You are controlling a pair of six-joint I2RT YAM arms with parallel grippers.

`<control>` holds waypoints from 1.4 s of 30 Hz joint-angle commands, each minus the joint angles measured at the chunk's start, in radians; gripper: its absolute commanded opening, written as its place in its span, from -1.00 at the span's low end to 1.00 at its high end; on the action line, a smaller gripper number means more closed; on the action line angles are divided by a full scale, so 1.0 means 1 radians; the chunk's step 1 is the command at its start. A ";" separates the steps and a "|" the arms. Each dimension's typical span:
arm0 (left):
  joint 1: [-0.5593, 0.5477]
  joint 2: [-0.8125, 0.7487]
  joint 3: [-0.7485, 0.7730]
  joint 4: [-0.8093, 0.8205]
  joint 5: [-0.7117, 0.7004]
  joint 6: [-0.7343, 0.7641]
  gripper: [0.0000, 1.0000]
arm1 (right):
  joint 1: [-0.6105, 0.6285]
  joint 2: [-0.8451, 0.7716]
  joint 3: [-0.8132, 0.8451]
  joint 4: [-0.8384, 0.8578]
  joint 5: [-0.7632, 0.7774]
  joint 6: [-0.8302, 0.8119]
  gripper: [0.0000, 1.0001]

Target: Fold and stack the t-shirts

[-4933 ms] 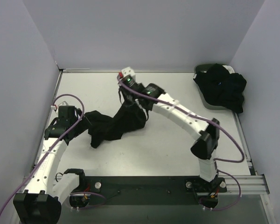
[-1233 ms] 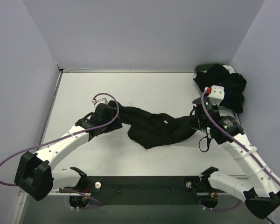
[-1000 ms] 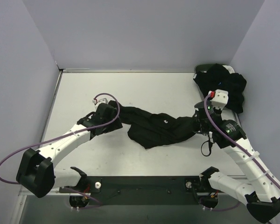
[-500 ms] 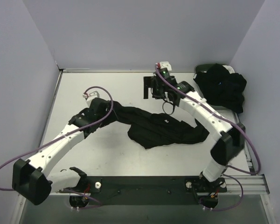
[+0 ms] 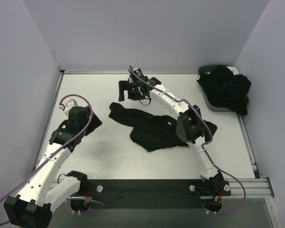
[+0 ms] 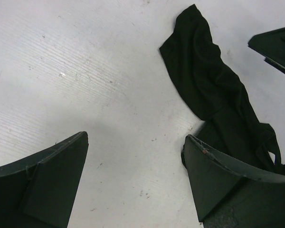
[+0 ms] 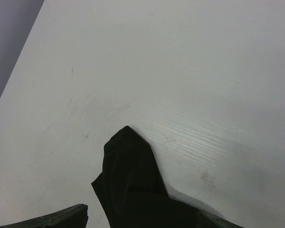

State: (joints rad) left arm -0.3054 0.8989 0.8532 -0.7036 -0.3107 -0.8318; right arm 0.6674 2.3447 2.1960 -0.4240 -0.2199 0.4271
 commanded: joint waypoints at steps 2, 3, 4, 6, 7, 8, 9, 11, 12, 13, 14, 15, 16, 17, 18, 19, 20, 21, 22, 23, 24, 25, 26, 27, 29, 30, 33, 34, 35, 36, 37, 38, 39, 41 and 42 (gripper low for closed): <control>0.012 -0.029 -0.020 0.003 0.025 0.002 0.83 | 0.038 0.082 0.104 0.001 -0.114 0.048 0.92; 0.012 -0.031 -0.023 0.007 0.031 0.002 0.83 | 0.041 0.090 0.102 0.020 -0.116 0.058 0.91; 0.014 -0.029 -0.028 0.012 0.035 0.002 0.83 | 0.043 0.100 0.105 0.030 -0.124 0.067 0.89; 0.015 -0.029 -0.042 0.021 0.051 0.000 0.83 | 0.046 0.134 0.119 0.045 -0.147 0.082 0.88; 0.015 -0.028 -0.046 0.030 0.056 0.000 0.83 | 0.049 0.148 0.143 0.044 -0.151 0.097 0.87; 0.015 -0.028 -0.049 0.032 0.061 0.000 0.83 | 0.052 0.168 0.149 0.045 -0.159 0.102 0.86; 0.015 -0.026 -0.051 0.033 0.065 0.000 0.83 | 0.055 0.176 0.153 0.054 -0.160 0.107 0.86; 0.017 -0.026 -0.054 0.030 0.068 0.000 0.83 | 0.066 0.197 0.153 0.062 -0.161 0.113 0.84; 0.019 -0.028 -0.055 0.030 0.068 0.002 0.83 | 0.069 0.205 0.154 0.070 -0.159 0.116 0.83; 0.019 -0.029 -0.057 0.030 0.070 0.003 0.83 | 0.070 0.211 0.154 0.073 -0.160 0.121 0.80; 0.019 -0.034 -0.057 0.030 0.068 0.003 0.83 | 0.077 0.222 0.156 0.076 -0.159 0.125 0.76; 0.017 -0.035 -0.059 0.030 0.068 0.006 0.83 | 0.078 0.228 0.154 0.082 -0.157 0.127 0.72; 0.019 -0.038 -0.060 0.027 0.068 0.007 0.83 | 0.078 0.231 0.154 0.083 -0.156 0.131 0.57; 0.019 -0.040 -0.060 0.026 0.065 0.008 0.83 | 0.081 0.238 0.154 0.087 -0.154 0.133 0.46; 0.020 -0.041 -0.063 0.024 0.067 0.010 0.83 | 0.083 0.238 0.153 0.088 -0.151 0.134 0.33; 0.020 -0.043 -0.065 0.021 0.067 0.010 0.83 | 0.083 0.240 0.153 0.088 -0.136 0.137 0.00; 0.020 -0.049 -0.066 0.021 0.067 0.010 0.83 | 0.084 0.243 0.151 0.088 -0.128 0.139 -0.19; 0.020 -0.049 -0.068 0.021 0.067 0.011 0.83 | 0.086 0.243 0.148 0.088 -0.125 0.139 -0.36; 0.022 -0.054 -0.069 0.019 0.068 0.011 0.83 | 0.086 0.243 0.145 0.087 -0.116 0.140 -0.66; 0.020 -0.055 -0.074 0.018 0.067 0.011 0.83 | 0.086 0.239 0.142 0.087 -0.111 0.137 -0.80; 0.022 -0.058 -0.077 0.018 0.065 0.011 0.83 | 0.084 0.235 0.133 0.083 -0.107 0.136 -0.96; 0.023 -0.061 -0.080 0.016 0.064 0.013 0.83 | 0.086 0.231 0.127 0.083 -0.101 0.134 -1.00; 0.023 -0.061 -0.085 0.018 0.062 0.011 0.83 | 0.086 0.217 0.120 0.083 -0.098 0.130 -1.00; 0.023 -0.064 -0.086 0.018 0.064 0.013 0.83 | 0.087 0.206 0.104 0.080 -0.089 0.116 -1.00; 0.023 -0.063 -0.091 0.018 0.061 0.014 0.83 | 0.093 0.153 0.079 0.080 -0.037 0.092 -1.00; 0.025 -0.063 -0.091 0.018 0.061 0.014 0.83 | 0.096 0.130 0.070 0.076 -0.021 0.076 -1.00; 0.025 -0.066 -0.097 0.021 0.062 0.014 0.83 | 0.123 0.012 0.057 0.054 0.043 0.000 -1.00; 0.025 -0.069 -0.098 0.026 0.062 0.014 0.83 | 0.139 -0.022 0.064 0.045 0.065 -0.046 -1.00; 0.025 -0.071 -0.101 0.030 0.067 0.013 0.83 | 0.147 -0.095 0.067 0.027 0.098 -0.065 -1.00; 0.025 -0.071 -0.108 0.041 0.071 0.010 0.83 | 0.155 -0.135 0.067 0.019 0.123 -0.086 -1.00; 0.025 -0.071 -0.112 0.047 0.084 0.007 0.83 | 0.170 -0.221 0.059 0.013 0.145 -0.117 -1.00; 0.025 -0.069 -0.117 0.055 0.091 0.005 0.83 | 0.178 -0.267 0.051 0.004 0.164 -0.131 -1.00; 0.025 -0.068 -0.123 0.073 0.096 -0.003 0.83 | 0.187 -0.315 0.038 -0.001 0.201 -0.140 -1.00; 0.022 -0.063 -0.134 0.096 0.127 -0.004 0.83 | 0.207 -0.465 -0.028 -0.005 0.264 -0.163 -1.00; 0.020 -0.063 -0.144 0.117 0.136 -0.009 0.83 | 0.212 -0.520 -0.062 0.001 0.321 -0.171 -1.00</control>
State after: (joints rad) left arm -0.2863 0.8421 0.7235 -0.6788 -0.2241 -0.8295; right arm 0.8448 2.1410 2.1925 -0.4324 -0.0864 0.3420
